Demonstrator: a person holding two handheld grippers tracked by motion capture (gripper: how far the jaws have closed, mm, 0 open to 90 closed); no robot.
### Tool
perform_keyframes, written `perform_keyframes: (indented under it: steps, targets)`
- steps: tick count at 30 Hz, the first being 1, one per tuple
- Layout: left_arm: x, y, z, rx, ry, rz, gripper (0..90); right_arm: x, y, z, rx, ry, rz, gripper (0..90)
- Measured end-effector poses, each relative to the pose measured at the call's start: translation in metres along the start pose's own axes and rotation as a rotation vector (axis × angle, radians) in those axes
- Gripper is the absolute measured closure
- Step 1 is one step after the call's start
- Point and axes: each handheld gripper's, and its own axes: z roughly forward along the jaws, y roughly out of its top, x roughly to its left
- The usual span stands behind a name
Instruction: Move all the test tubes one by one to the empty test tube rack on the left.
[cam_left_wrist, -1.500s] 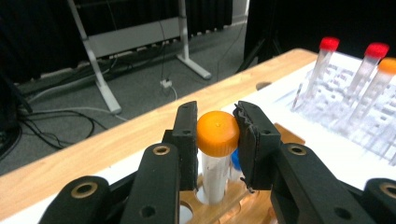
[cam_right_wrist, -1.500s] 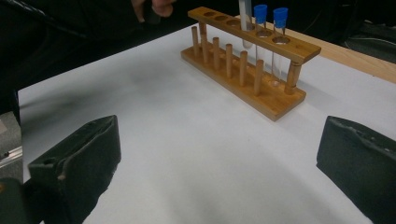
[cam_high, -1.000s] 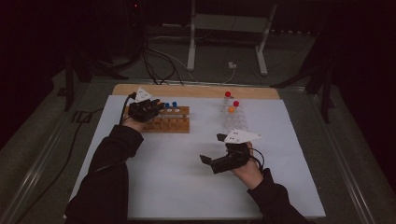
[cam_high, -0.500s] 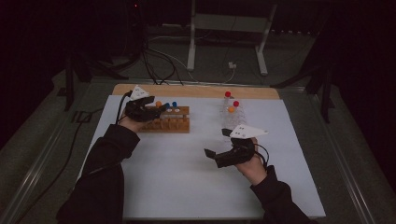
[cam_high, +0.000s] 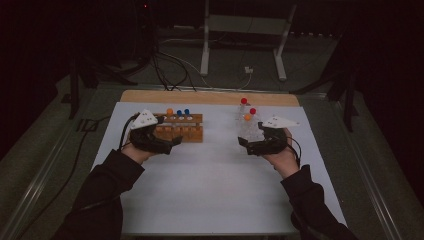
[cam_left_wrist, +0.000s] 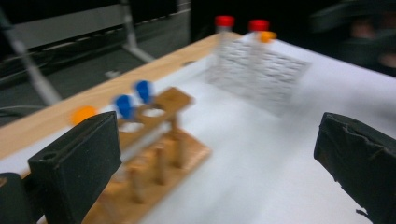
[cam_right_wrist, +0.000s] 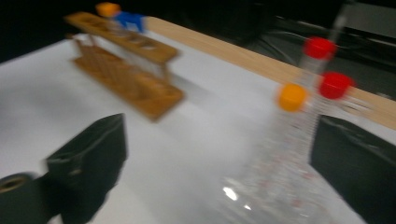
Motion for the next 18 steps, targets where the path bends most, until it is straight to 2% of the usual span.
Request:
perform_keyframes:
  steps: [2,7,12,18]
  targets:
    - [-0.009,-0.007,-0.002,-0.008,-0.027,0.001,1.5,-0.008,-0.003,0.007,0.019,-0.027,0.01,7.0]
    - [-0.018,-0.02,-0.003,-0.014,-0.051,-0.005,1.5,-0.023,-0.009,0.021,0.052,-0.079,0.011,29.0]
    - [-0.019,-0.025,-0.003,-0.009,-0.058,-0.013,1.5,-0.032,-0.005,0.032,0.08,-0.094,0.017,50.7]
    - [-0.02,-0.025,-0.003,-0.006,-0.064,-0.009,1.5,-0.036,-0.001,0.048,0.154,-0.105,0.005,60.6]
